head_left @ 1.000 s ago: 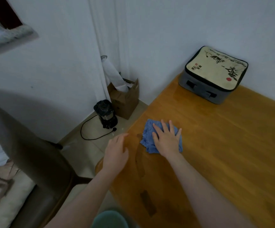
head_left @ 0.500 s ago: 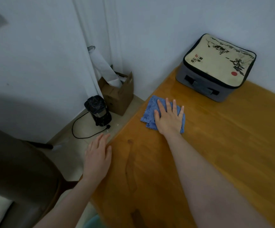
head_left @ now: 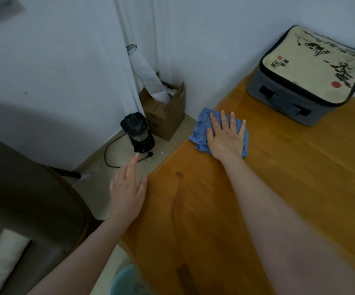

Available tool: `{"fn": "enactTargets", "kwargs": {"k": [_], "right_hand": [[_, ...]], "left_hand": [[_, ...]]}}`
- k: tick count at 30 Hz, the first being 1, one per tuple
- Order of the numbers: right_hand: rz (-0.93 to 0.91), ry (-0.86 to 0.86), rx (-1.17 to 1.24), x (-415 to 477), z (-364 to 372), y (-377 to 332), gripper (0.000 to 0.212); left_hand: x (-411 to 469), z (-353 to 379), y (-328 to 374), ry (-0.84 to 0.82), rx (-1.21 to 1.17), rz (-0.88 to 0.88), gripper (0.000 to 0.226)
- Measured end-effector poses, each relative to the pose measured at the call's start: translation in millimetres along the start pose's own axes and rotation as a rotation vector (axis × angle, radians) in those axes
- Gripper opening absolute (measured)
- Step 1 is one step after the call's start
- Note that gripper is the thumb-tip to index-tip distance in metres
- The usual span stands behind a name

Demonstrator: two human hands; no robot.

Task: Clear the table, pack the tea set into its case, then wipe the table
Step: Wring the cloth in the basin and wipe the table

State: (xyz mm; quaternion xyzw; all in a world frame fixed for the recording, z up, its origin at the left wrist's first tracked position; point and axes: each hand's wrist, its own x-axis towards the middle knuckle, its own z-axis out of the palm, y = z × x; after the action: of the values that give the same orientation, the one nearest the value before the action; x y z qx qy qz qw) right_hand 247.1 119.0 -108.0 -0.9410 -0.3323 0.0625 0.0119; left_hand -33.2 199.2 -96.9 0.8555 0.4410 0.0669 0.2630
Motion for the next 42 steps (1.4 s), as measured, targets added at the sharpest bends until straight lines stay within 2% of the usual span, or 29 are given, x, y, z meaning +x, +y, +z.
{"fn": "enactTargets", "kwargs": {"k": [3, 4, 9, 13, 20, 25, 30, 33, 37, 42], "right_hand": [[-0.054, 0.001, 0.017, -28.5, 4.2, -20.1, 0.054], [-0.064, 0.0, 0.025, -36.9, 5.8, -26.2, 0.054], [-0.097, 0.012, 0.06, -79.0, 14.5, -55.8, 0.053], [-0.114, 0.032, 0.063, -117.5, 21.0, -81.0, 0.053], [-0.167, 0.002, 0.102, -180.8, 28.3, -123.3, 0.052], [-0.233, -0.026, 0.11, -223.9, 32.7, -143.5, 0.052], [-0.28, -0.033, 0.068, -254.2, 38.7, -140.8, 0.054], [-0.277, -0.038, 0.057, -271.8, 39.4, -132.7, 0.065], [-0.211, -0.012, 0.085, -298.2, 40.0, -118.0, 0.062], [-0.11, 0.061, 0.108, -332.0, 44.2, -88.4, 0.056]], "left_hand": [[-6.1, -5.3, -1.5, 0.039, -0.028, -0.031, 0.019], [-9.4, -6.9, -2.1, 0.052, -0.042, -0.026, 0.016], [-27.7, -20.6, -11.2, 0.078, -0.045, 0.011, 0.027], [-43.0, -35.8, -19.3, 0.069, -0.088, 0.021, 0.022], [-76.9, -54.2, -37.7, -0.022, -0.211, -0.078, 0.02], [-104.0, -59.1, -56.8, 0.025, -0.191, 0.008, 0.038], [-130.2, -67.7, -54.9, 0.008, -0.129, 0.049, 0.042], [-141.0, -68.8, -55.2, 0.001, -0.174, 0.03, 0.037], [-153.5, -67.0, -51.6, -0.009, -0.213, 0.032, 0.037], [-159.0, -63.4, -48.8, -0.115, -0.211, 0.075, 0.048]]}}
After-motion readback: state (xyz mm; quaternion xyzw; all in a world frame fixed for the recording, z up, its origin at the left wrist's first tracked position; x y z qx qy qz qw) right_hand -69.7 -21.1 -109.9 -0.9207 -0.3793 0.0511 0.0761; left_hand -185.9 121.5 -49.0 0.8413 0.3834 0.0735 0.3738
